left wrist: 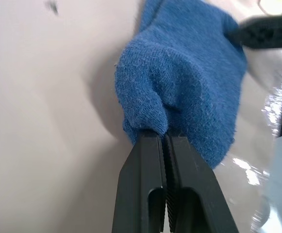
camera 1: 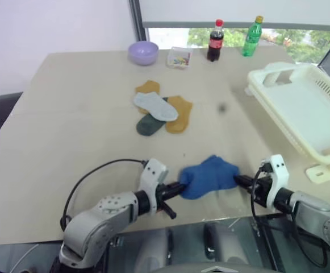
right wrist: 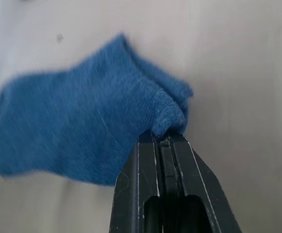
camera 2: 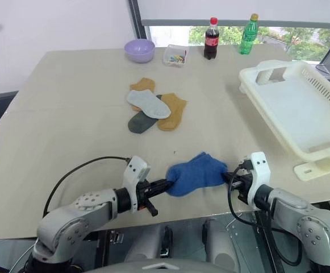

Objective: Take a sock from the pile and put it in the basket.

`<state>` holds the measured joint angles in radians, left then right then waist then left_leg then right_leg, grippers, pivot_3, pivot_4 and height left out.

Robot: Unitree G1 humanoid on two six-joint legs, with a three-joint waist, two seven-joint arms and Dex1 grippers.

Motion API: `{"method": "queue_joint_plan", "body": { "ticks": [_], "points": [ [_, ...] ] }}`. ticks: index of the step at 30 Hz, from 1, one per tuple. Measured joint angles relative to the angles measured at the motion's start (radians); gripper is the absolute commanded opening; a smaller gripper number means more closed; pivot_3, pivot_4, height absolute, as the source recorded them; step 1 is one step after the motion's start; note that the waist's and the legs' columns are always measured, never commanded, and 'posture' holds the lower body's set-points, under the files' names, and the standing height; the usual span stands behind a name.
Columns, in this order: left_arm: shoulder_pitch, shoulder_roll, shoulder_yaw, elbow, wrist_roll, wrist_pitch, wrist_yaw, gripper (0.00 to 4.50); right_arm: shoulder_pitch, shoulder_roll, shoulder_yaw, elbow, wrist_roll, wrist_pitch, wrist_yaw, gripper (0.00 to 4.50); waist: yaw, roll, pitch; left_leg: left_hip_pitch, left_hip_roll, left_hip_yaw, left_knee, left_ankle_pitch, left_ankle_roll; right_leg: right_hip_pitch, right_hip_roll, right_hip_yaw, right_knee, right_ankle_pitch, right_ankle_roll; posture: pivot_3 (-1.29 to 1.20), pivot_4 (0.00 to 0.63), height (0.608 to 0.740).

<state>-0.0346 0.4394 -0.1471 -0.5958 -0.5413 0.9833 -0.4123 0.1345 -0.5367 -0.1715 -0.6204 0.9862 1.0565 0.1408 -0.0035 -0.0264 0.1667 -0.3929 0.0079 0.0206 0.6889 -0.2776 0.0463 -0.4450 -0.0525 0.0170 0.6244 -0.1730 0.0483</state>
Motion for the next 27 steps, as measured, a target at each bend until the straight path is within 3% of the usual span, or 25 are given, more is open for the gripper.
{"method": "queue_joint_plan", "body": {
  "ticks": [10, 13, 18, 27],
  "points": [
    [-0.224, 0.001, -0.002, 0.261, 0.089, -0.140, -0.054, 0.06, 0.000, 0.076, 0.010, -0.040, -0.009, -0.015, -0.064, 0.00, -0.008, 0.000, 0.000, -0.003, 0.001, 0.000, -0.001, 0.000, 0.000, -0.002, 0.002, 0.000, -0.001, 0.000, 0.000, 0.00, 0.150, 0.735],
    [-0.226, 0.006, 0.030, 0.259, 0.062, -0.134, -0.085, 0.06, -0.015, 0.074, 0.006, -0.063, -0.014, -0.022, -0.076, 0.00, -0.009, 0.000, 0.000, -0.003, 0.001, 0.000, -0.001, 0.000, 0.000, -0.002, 0.002, 0.001, -0.001, 0.000, 0.000, 0.00, 0.150, 0.735],
    [-0.193, 0.011, 0.141, 0.154, -0.100, -0.044, -0.130, 0.06, -0.072, 0.042, -0.032, -0.096, 0.000, -0.023, -0.093, 0.00, -0.008, -0.001, 0.000, -0.003, 0.001, 0.000, -0.001, 0.000, 0.000, -0.003, 0.002, 0.000, -0.002, 0.000, 0.000, 0.00, 0.150, 0.735],
    [-0.110, -0.014, 0.121, 0.075, -0.144, 0.010, -0.063, 0.06, -0.129, 0.027, -0.037, -0.053, 0.003, -0.014, -0.102, 0.00, -0.005, -0.001, 0.001, -0.003, 0.000, 0.000, -0.001, 0.000, 0.000, -0.002, 0.002, 0.001, -0.001, 0.000, 0.000, 0.00, 0.150, 0.735]
  ]
}}
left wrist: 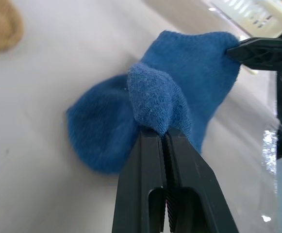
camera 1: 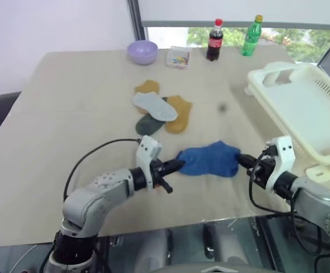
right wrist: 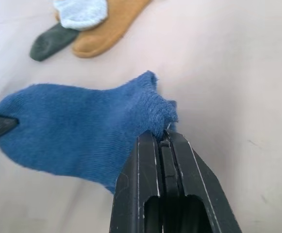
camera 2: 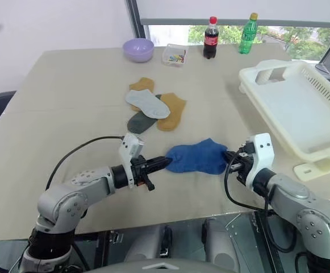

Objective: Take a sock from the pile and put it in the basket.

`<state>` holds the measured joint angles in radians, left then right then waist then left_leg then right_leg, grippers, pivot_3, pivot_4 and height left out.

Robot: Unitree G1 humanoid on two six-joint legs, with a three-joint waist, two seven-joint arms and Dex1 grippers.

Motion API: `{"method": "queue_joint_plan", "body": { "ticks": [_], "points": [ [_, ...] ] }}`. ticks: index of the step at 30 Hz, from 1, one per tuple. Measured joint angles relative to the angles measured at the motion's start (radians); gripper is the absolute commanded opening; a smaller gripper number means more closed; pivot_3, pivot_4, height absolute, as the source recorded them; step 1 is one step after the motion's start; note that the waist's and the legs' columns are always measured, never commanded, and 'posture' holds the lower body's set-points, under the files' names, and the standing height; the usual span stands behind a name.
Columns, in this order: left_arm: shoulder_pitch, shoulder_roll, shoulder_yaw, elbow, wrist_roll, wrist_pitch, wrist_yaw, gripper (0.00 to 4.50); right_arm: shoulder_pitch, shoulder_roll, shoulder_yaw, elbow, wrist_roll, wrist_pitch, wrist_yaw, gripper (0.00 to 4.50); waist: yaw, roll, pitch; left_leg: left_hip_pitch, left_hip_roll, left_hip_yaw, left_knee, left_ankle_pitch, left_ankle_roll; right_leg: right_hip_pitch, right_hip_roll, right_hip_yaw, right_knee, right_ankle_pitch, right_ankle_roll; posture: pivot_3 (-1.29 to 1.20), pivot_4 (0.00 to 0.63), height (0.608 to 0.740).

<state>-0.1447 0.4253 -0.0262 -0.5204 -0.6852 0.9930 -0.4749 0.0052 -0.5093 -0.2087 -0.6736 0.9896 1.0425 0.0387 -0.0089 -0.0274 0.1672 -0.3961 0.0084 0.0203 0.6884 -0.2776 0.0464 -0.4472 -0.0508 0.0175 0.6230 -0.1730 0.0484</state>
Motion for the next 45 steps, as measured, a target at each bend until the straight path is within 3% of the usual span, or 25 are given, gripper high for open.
{"method": "queue_joint_plan", "body": {
  "ticks": [11, 24, 27, 30, 31, 37, 41, 45],
  "points": [
    [-0.013, -0.083, -0.015, 0.033, 0.052, -0.048, 0.057, 0.06, 0.019, -0.017, 0.015, 0.028, -0.023, 0.004, 0.025, 0.00, -0.001, 0.000, 0.000, 0.000, 0.000, 0.000, 0.000, 0.000, 0.000, 0.000, 0.000, 0.000, 0.000, 0.000, 0.000, 0.00, 0.150, 0.735],
    [-0.030, -0.072, -0.032, 0.074, 0.080, -0.066, 0.043, 0.06, 0.038, -0.013, 0.028, 0.025, -0.009, 0.025, 0.029, 0.00, -0.002, 0.000, 0.000, 0.000, 0.000, 0.000, 0.000, 0.000, 0.000, 0.000, 0.000, 0.000, 0.000, 0.000, 0.000, 0.00, 0.150, 0.735],
    [-0.030, -0.067, -0.049, 0.085, 0.098, -0.074, 0.039, 0.00, 0.039, -0.008, 0.045, 0.026, -0.044, 0.011, 0.033, 0.89, -0.002, 0.000, 0.000, 0.000, 0.000, 0.000, 0.000, 0.000, 0.000, 0.000, 0.000, 0.000, 0.000, 0.000, 0.000, 0.00, 0.150, 0.735],
    [-0.030, -0.066, -0.056, 0.104, 0.113, -0.085, 0.037, 0.00, 0.049, -0.022, 0.060, 0.026, -0.099, -0.026, 0.062, 2.28, -0.001, 0.000, 0.000, 0.000, 0.000, 0.000, 0.000, 0.000, 0.000, 0.000, 0.000, 0.000, 0.000, 0.000, 0.000, 0.00, 0.150, 0.735],
    [-0.030, -0.065, -0.056, 0.106, 0.114, -0.085, 0.037, 0.00, 0.054, -0.030, 0.063, 0.026, -0.113, -0.036, 0.070, 2.28, -0.001, 0.000, 0.000, 0.000, 0.000, 0.000, 0.000, 0.000, 0.000, 0.000, 0.000, 0.000, 0.000, 0.000, 0.000, 0.00, 0.150, 0.735],
    [-0.029, -0.059, -0.066, 0.111, 0.138, -0.087, 0.037, 0.00, 0.046, -0.215, 0.173, 0.025, -0.454, -0.430, 0.334, 2.28, -0.006, 0.000, 0.000, 0.001, -0.001, 0.001, 0.000, 0.000, 0.000, 0.000, 0.001, 0.001, -0.001, 0.000, 0.000, 0.00, 0.150, 0.735],
    [-0.042, -0.053, -0.078, 0.123, 0.153, -0.086, 0.032, 0.00, 0.014, -0.234, 0.295, 0.091, -0.573, -0.629, 0.515, 2.28, -0.002, -0.001, 0.001, 0.001, -0.001, 0.000, 0.000, 0.000, 0.000, 0.000, 0.002, -0.001, 0.000, 0.000, 0.000, 0.00, 0.150, 0.735],
    [-0.078, -0.017, -0.118, 0.154, 0.174, -0.093, -0.012, 0.00, -0.153, -0.209, 0.345, 0.358, -0.615, -0.765, 0.711, 2.28, -0.004, -0.002, 0.001, 0.003, -0.002, 0.002, 0.001, 0.000, 0.000, 0.002, 0.002, 0.002, 0.000, 0.000, 0.000, 0.00, 0.150, 0.735]
  ]
}}
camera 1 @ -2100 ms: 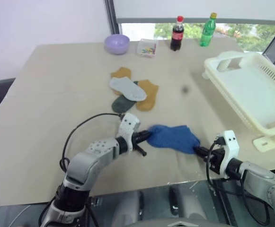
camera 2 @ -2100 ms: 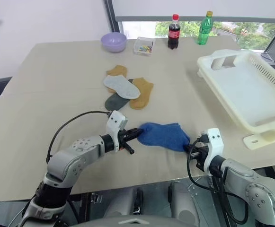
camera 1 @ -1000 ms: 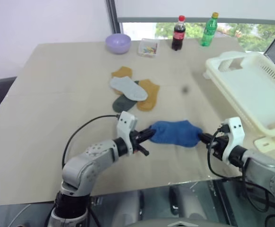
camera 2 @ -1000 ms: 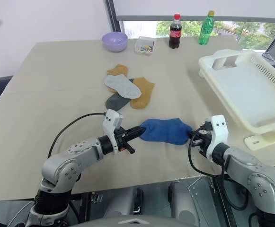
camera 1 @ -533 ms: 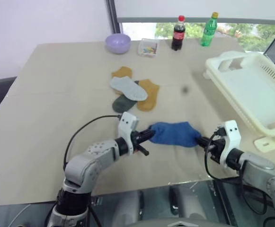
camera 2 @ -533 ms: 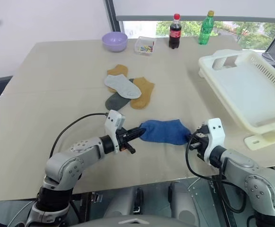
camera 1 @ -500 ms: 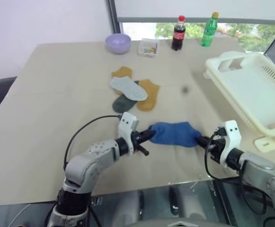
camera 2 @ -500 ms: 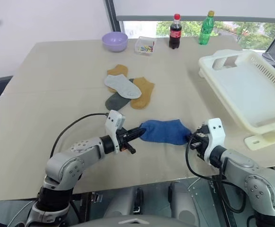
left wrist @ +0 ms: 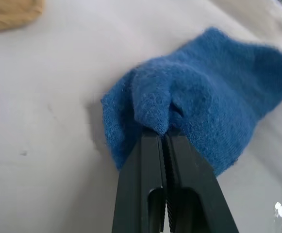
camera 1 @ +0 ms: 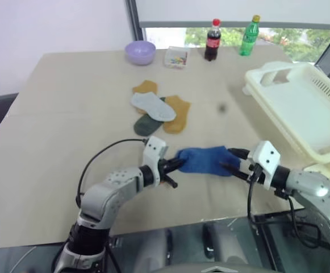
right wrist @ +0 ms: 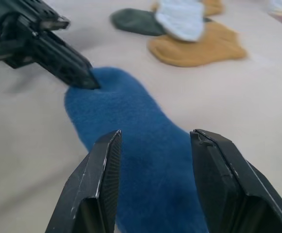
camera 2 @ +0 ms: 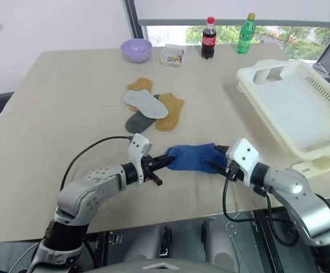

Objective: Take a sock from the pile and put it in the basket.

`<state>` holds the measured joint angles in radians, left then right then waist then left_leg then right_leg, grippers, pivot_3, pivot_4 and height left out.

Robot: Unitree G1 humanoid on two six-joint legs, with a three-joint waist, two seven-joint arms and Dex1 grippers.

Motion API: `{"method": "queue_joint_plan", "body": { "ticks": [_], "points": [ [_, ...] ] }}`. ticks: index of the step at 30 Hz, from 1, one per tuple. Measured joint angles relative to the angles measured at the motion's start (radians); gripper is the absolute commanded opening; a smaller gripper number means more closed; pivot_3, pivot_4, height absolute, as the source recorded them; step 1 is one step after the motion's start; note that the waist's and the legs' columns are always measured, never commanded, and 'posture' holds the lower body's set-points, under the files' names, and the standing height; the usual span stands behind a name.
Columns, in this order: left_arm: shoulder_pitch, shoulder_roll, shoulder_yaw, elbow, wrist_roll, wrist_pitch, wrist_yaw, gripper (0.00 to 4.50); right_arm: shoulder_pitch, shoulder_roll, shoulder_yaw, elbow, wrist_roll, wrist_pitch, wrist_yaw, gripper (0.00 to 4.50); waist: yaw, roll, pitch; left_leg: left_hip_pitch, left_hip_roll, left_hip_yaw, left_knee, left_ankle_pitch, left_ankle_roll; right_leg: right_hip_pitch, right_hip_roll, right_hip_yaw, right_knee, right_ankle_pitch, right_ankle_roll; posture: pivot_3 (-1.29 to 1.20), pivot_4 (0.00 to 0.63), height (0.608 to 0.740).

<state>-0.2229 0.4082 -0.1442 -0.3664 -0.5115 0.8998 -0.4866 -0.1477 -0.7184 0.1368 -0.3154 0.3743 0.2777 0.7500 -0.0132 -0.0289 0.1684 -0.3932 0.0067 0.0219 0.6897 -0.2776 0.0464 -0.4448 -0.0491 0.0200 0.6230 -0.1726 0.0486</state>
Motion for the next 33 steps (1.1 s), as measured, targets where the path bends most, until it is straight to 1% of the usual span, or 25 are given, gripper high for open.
{"method": "queue_joint_plan", "body": {
  "ticks": [1, 3, 5, 9, 12, 16, 18, 20, 22, 25, 26, 27, 29, 31, 33],
  "points": [
    [-0.001, 0.000, -0.002, 0.001, 0.000, -0.001, -0.001, 0.00, -0.003, 0.000, 0.001, 0.009, -0.002, -0.003, 0.005, 2.28, 0.000, 0.000, 0.000, 0.000, 0.000, 0.000, 0.000, 0.000, 0.000, 0.000, 0.000, 0.000, 0.000, 0.000, 0.000, 0.00, 0.150, 0.735],
    [-0.012, -0.002, -0.010, 0.020, 0.011, -0.015, -0.011, 0.00, -0.070, 0.024, 0.022, 0.135, -0.015, -0.052, 0.100, 2.28, 0.004, 0.000, 0.000, -0.001, 0.000, -0.001, 0.000, 0.000, 0.000, 0.000, 0.000, -0.001, 0.000, 0.000, 0.000, 0.00, 0.150, 0.735],
    [-0.023, -0.005, -0.013, 0.031, 0.014, -0.017, -0.014, 0.00, -0.102, 0.045, 0.032, 0.205, -0.008, -0.064, 0.171, 2.28, 0.007, 0.000, 0.000, -0.002, 0.000, -0.002, -0.001, 0.000, 0.000, -0.001, 0.000, -0.001, 0.000, 0.002, -0.004, 0.00, 0.150, 0.735],
    [-0.045, -0.009, -0.014, 0.049, 0.020, -0.017, -0.014, 0.00, -0.167, 0.084, 0.064, 0.339, -0.014, -0.097, 0.306, 2.28, 0.006, 0.000, 0.001, -0.002, 0.000, -0.002, -0.001, 0.000, 0.000, -0.001, -0.001, -0.001, 0.000, 0.002, -0.004, 0.00, 0.150, 0.735],
    [-0.047, -0.006, -0.015, 0.055, 0.027, -0.024, -0.017, 0.00, -0.221, 0.101, 0.092, 0.419, -0.046, -0.112, 0.355, 2.28, 0.002, 0.000, 0.000, -0.001, 0.000, -0.001, -0.001, 0.000, 0.000, 0.000, -0.001, -0.001, 0.000, 0.002, -0.004, 0.00, 0.150, 0.735],
    [-0.047, -0.010, -0.015, 0.061, 0.032, -0.030, -0.020, 0.00, -0.286, 0.121, 0.119, 0.519, -0.128, -0.149, 0.358, 2.28, 0.002, 0.000, 0.000, 0.001, 0.000, -0.001, -0.001, 0.000, 0.000, 0.001, -0.001, -0.001, 0.002, 0.002, -0.004, 0.00, 0.150, 0.735],
    [-0.039, -0.015, -0.002, 0.061, 0.015, -0.030, -0.032, 0.63, -0.297, 0.124, 0.123, 0.527, -0.147, -0.139, 0.356, 2.34, 0.002, 0.000, 0.000, 0.002, 0.000, -0.001, -0.001, 0.000, 0.000, 0.001, -0.001, -0.001, 0.002, 0.002, -0.004, 0.00, 0.150, 0.735],
    [-0.029, -0.009, 0.005, 0.061, -0.003, -0.026, -0.053, 1.10, -0.299, 0.128, 0.123, 0.526, -0.155, -0.131, 0.352, 2.34, 0.002, 0.000, 0.000, 0.004, 0.001, -0.001, -0.001, 0.000, 0.000, 0.003, -0.001, -0.001, 0.002, 0.002, -0.004, 0.00, 0.150, 0.735],
    [-0.021, -0.010, 0.023, 0.061, -0.013, -0.029, -0.057, 2.10, -0.293, 0.131, 0.122, 0.517, -0.167, -0.124, 0.344, 2.34, 0.002, 0.000, 0.000, 0.012, 0.001, -0.001, -0.001, 0.000, 0.000, 0.011, -0.001, -0.001, 0.001, 0.000, -0.001, 0.00, 0.150, 0.735],
    [-0.008, -0.085, 0.181, 0.075, -0.157, 0.036, -0.041, 3.54, -0.270, 0.131, 0.117, 0.490, -0.174, -0.112, 0.331, 2.34, 0.002, 0.000, 0.000, 0.014, 0.002, -0.002, -0.001, 0.000, 0.000, 0.013, -0.002, -0.002, 0.001, 0.000, 0.000, 0.00, 0.150, 0.735],
    [-0.012, -0.094, 0.229, 0.090, -0.205, 0.079, -0.030, 4.02, -0.266, 0.131, 0.117, 0.485, -0.177, -0.109, 0.330, 2.34, 0.002, 0.000, 0.000, 0.015, 0.002, -0.002, -0.001, 0.000, 0.000, 0.014, -0.002, -0.002, 0.001, 0.000, 0.000, 0.00, 0.150, 0.735],
    [-0.015, -0.095, 0.256, 0.106, -0.228, 0.106, -0.024, 4.02, -0.262, 0.131, 0.117, 0.479, -0.180, -0.109, 0.328, 2.34, 0.002, 0.000, 0.000, 0.015, 0.002, -0.002, -0.001, 0.000, 0.000, 0.014, -0.001, -0.002, 0.001, 0.000, 0.000, 0.00, 0.150, 0.735],
    [-0.030, -0.074, 0.262, 0.142, -0.239, 0.148, -0.020, 4.02, -0.257, 0.131, 0.117, 0.470, -0.185, -0.112, 0.324, 2.34, 0.002, 0.000, -0.001, 0.014, 0.000, -0.003, -0.001, 0.000, 0.000, 0.014, -0.001, -0.003, 0.001, 0.000, 0.000, 0.00, 0.150, 0.735],
    [-0.071, -0.034, 0.222, 0.166, -0.223, 0.177, -0.024, 4.02, -0.250, 0.137, 0.115, 0.468, -0.191, -0.115, 0.313, 2.34, 0.002, -0.002, -0.002, 0.015, 0.000, -0.003, -0.001, 0.000, 0.000, 0.015, -0.001, -0.002, 0.001, 0.000, 0.000, 0.00, 0.150, 0.735],
    [-0.103, -0.021, 0.196, 0.187, -0.212, 0.197, -0.029, 4.02, -0.248, 0.141, 0.116, 0.468, -0.197, -0.113, 0.309, 2.34, 0.002, 0.000, -0.007, 0.016, 0.000, -0.002, -0.001, 0.000, 0.000, 0.016, -0.001, -0.002, 0.001, 0.000, 0.000, 0.00, 0.150, 0.735]
  ]
}}
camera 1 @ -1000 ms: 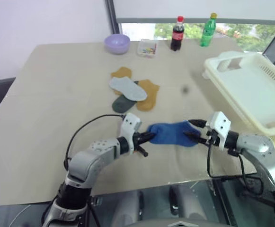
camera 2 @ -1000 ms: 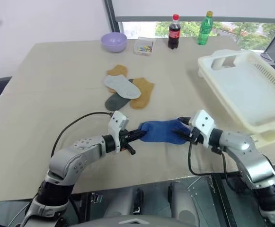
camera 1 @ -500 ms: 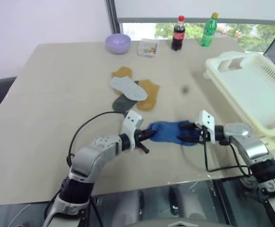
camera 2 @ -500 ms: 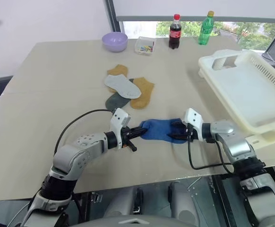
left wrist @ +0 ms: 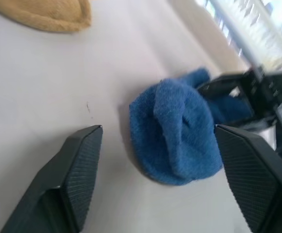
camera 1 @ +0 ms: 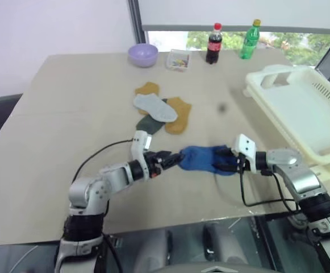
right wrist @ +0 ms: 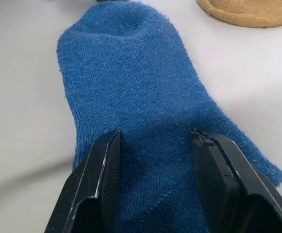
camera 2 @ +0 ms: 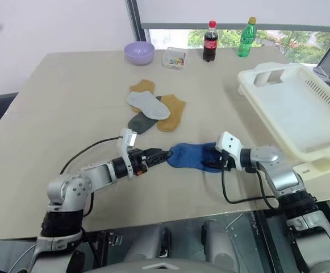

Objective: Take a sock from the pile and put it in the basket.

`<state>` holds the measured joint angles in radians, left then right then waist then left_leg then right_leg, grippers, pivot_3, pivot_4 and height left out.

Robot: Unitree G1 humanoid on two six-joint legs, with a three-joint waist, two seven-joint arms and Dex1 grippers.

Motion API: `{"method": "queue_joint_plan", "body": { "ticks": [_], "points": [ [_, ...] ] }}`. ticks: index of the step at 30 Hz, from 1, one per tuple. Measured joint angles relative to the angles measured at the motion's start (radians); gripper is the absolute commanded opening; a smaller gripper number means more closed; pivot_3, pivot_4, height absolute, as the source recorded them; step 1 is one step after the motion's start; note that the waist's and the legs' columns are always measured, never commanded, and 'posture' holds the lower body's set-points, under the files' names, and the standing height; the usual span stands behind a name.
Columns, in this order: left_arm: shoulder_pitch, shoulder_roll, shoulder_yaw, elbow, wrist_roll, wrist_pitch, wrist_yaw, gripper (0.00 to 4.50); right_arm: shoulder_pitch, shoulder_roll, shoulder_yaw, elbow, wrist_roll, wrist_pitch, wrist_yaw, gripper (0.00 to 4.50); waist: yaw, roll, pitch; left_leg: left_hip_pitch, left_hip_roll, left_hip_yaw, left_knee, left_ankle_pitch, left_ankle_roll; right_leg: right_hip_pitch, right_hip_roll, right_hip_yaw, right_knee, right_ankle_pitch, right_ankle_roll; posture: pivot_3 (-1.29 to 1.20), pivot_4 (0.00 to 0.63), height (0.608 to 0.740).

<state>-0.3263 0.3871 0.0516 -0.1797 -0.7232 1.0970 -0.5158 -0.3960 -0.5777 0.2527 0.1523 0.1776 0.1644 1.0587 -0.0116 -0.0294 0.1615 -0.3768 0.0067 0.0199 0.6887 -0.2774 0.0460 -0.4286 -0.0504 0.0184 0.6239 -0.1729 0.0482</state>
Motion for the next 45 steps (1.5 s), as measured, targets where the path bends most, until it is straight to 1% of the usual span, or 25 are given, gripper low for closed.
{"method": "queue_joint_plan", "body": {
  "ticks": [2, 3, 5, 8, 10, 12, 14, 21, 24, 32, 34, 36, 39, 42, 43, 45],
  "points": [
    [-0.038, -0.009, -0.006, 0.038, -0.005, 0.037, -0.004, 4.02, 0.004, 0.004, 0.000, 0.000, -0.009, 0.004, -0.007, 2.34, 0.001, 0.000, -0.004, 0.004, 0.000, 0.000, 0.000, 0.000, 0.000, 0.003, -0.001, 0.000, 0.000, 0.000, 0.000, 0.00, 0.150, 0.735],
    [-0.055, -0.016, -0.006, 0.057, -0.007, 0.055, -0.006, 4.02, 0.007, 0.006, 0.000, 0.000, -0.014, 0.005, -0.012, 2.34, 0.001, 0.000, -0.004, 0.010, 0.000, 0.000, 0.000, 0.000, 0.000, 0.009, -0.001, 0.000, -0.001, 0.000, 0.000, 0.00, 0.150, 0.735],
    [-0.073, -0.035, -0.008, 0.081, -0.018, 0.085, -0.013, 4.02, 0.013, 0.006, 0.000, -0.001, -0.019, 0.006, -0.018, 2.34, 0.001, 0.001, -0.005, 0.015, 0.001, -0.001, -0.002, 0.000, 0.000, 0.014, -0.002, -0.001, -0.003, -0.001, 0.001, 0.00, 0.150, 0.735],
    [-0.097, -0.094, 0.009, 0.127, -0.085, 0.185, -0.037, 4.02, 0.020, 0.006, -0.004, -0.011, -0.022, 0.005, -0.021, 2.34, 0.000, 0.002, -0.006, 0.014, 0.000, -0.001, -0.002, 0.000, 0.000, 0.014, -0.003, -0.001, -0.004, -0.001, 0.001, 0.00, 0.150, 0.735],
    [-0.108, -0.149, 0.023, 0.177, -0.157, 0.292, -0.053, 4.02, 0.021, 0.007, -0.007, -0.021, -0.023, 0.004, -0.028, 2.34, -0.002, 0.001, -0.005, 0.013, 0.000, -0.001, -0.003, -0.001, 0.000, 0.014, -0.002, -0.002, -0.005, -0.001, 0.001, 0.00, 0.150, 0.735],
    [-0.126, -0.169, 0.030, 0.204, -0.193, 0.352, -0.056, 4.02, 0.021, 0.015, -0.006, -0.026, -0.024, 0.001, -0.039, 2.34, -0.005, 0.000, -0.004, 0.011, 0.000, -0.001, -0.005, 0.000, 0.000, 0.011, -0.001, -0.002, -0.005, -0.001, 0.001, 0.00, 0.150, 0.735],
    [-0.156, -0.190, 0.088, 0.226, -0.229, 0.392, -0.052, 4.02, 0.021, 0.020, -0.006, -0.026, -0.024, -0.002, -0.047, 2.34, -0.006, 0.000, -0.003, 0.011, 0.001, -0.002, -0.005, 0.000, 0.000, 0.010, 0.001, -0.002, -0.005, -0.001, 0.001, 0.00, 0.150, 0.735],
    [-0.192, -0.261, 0.267, 0.270, -0.311, 0.407, 0.002, 4.02, 0.043, 0.021, -0.017, -0.047, -0.031, -0.002, -0.067, 2.34, -0.005, -0.001, -0.002, 0.011, 0.001, -0.001, -0.005, 0.000, 0.000, 0.011, -0.001, -0.001, -0.006, -0.001, 0.001, 0.00, 0.150, 0.735],
    [-0.198, -0.273, 0.290, 0.270, -0.330, 0.419, 0.021, 4.02, 0.052, 0.021, -0.022, -0.059, -0.034, -0.002, -0.069, 2.34, -0.005, -0.001, -0.002, 0.010, 0.001, -0.002, -0.006, -0.001, 0.000, 0.011, -0.001, -0.001, -0.007, -0.001, 0.001, 0.00, 0.150, 0.735],
    [-0.185, -0.340, 0.250, 0.266, -0.340, 0.433, 0.054, 4.02, 0.073, 0.000, -0.028, -0.121, -0.038, 0.040, -0.087, 2.34, -0.002, -0.002, -0.001, 0.006, 0.000, -0.002, -0.006, -0.001, 0.000, 0.008, -0.002, -0.002, -0.009, -0.001, 0.001, 0.00, 0.150, 0.735],
    [-0.186, -0.347, 0.238, 0.267, -0.338, 0.420, 0.056, 4.02, 0.091, -0.018, -0.034, -0.168, -0.038, 0.065, -0.097, 2.34, 0.000, 0.000, 0.000, 0.002, 0.000, -0.004, -0.006, -0.001, 0.000, 0.005, -0.002, -0.004, -0.010, -0.001, 0.001, 0.00, 0.150, 0.735],
    [-0.194, -0.362, 0.232, 0.279, -0.332, 0.398, 0.058, 4.02, 0.113, -0.044, -0.043, -0.233, -0.044, 0.098, -0.115, 2.34, 0.004, 0.000, 0.000, -0.007, -0.001, -0.004, -0.005, 0.000, 0.000, -0.003, -0.003, -0.004, -0.010, -0.001, 0.001, 0.00, 0.150, 0.735],
    [-0.209, -0.380, 0.218, 0.293, -0.325, 0.374, 0.060, 4.02, 0.152, -0.085, -0.061, -0.329, -0.053, 0.146, -0.133, 2.34, 0.008, 0.000, 0.000, -0.010, -0.001, -0.004, -0.006, -0.001, 0.000, -0.005, -0.003, -0.004, -0.012, 0.001, -0.002, 0.00, 0.150, 0.735],
    [-0.213, -0.384, 0.202, 0.300, -0.322, 0.355, 0.052, 4.06, 0.197, -0.138, -0.087, -0.410, -0.057, 0.179, -0.148, 3.13, 0.009, 0.000, 0.000, -0.016, -0.001, -0.004, -0.006, -0.001, 0.001, -0.009, -0.003, -0.005, -0.015, 0.002, -0.003, 0.00, 0.150, 0.735],
    [-0.213, -0.384, 0.199, 0.301, -0.321, 0.350, 0.048, 4.06, 0.205, -0.146, -0.098, -0.424, -0.056, 0.182, -0.150, 3.48, 0.009, 0.000, 0.000, -0.018, -0.002, -0.004, -0.006, -0.001, 0.001, -0.011, -0.003, -0.004, -0.015, 0.002, -0.003, 0.00, 0.150, 0.735],
    [-0.217, -0.393, 0.187, 0.309, -0.320, 0.333, 0.041, 4.06, 0.237, -0.168, -0.129, -0.466, -0.054, 0.201, -0.164, 4.46, 0.013, 0.000, 0.000, -0.021, -0.002, -0.004, -0.006, -0.001, 0.001, -0.013, -0.003, -0.005, -0.015, 0.002, -0.003, 0.00, 0.150, 0.735]
  ]
}}
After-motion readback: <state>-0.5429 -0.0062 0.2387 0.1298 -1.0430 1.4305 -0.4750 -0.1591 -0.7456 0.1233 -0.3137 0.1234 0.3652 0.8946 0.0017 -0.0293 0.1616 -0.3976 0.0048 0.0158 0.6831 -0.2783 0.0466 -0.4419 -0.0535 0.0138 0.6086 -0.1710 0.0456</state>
